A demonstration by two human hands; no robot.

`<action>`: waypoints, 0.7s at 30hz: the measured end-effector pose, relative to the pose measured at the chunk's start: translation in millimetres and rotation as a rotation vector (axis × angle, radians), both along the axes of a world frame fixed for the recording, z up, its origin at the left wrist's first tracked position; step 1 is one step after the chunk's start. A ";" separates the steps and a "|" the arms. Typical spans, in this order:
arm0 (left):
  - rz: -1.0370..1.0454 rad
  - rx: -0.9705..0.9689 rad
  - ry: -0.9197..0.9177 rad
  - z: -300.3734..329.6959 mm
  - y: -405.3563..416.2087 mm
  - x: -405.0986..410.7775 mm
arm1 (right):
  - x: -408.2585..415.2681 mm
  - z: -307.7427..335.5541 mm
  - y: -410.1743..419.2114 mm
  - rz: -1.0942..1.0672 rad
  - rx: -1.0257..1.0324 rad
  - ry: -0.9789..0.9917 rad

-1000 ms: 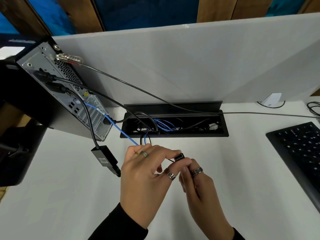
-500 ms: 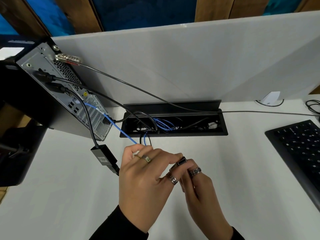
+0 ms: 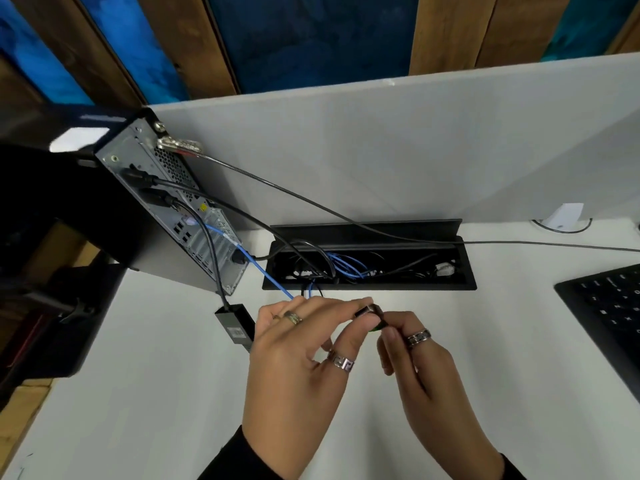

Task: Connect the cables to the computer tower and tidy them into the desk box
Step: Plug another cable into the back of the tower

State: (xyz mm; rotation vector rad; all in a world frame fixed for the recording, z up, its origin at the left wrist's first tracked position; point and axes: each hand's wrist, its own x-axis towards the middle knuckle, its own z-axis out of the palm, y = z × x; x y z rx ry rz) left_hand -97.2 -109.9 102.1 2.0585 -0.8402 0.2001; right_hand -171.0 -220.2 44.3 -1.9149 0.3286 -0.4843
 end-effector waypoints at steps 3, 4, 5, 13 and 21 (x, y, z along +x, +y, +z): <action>-0.015 -0.072 0.114 11.3 6.8 9.0 | 12.6 20.7 -2.4 0.036 -0.047 -0.050; -0.011 -0.102 0.153 14.3 9.3 13.1 | 18.2 27.1 -3.7 0.057 -0.075 -0.069; -0.003 -0.127 0.176 17.9 14.0 18.7 | 26.3 33.2 -3.4 0.086 -0.101 -0.091; -0.026 -0.038 0.077 45.8 46.8 70.1 | 80.4 61.6 4.7 0.243 -0.292 -0.200; 0.136 0.221 -0.364 87.8 87.6 161.9 | 163.5 44.2 21.5 0.150 -0.576 -0.010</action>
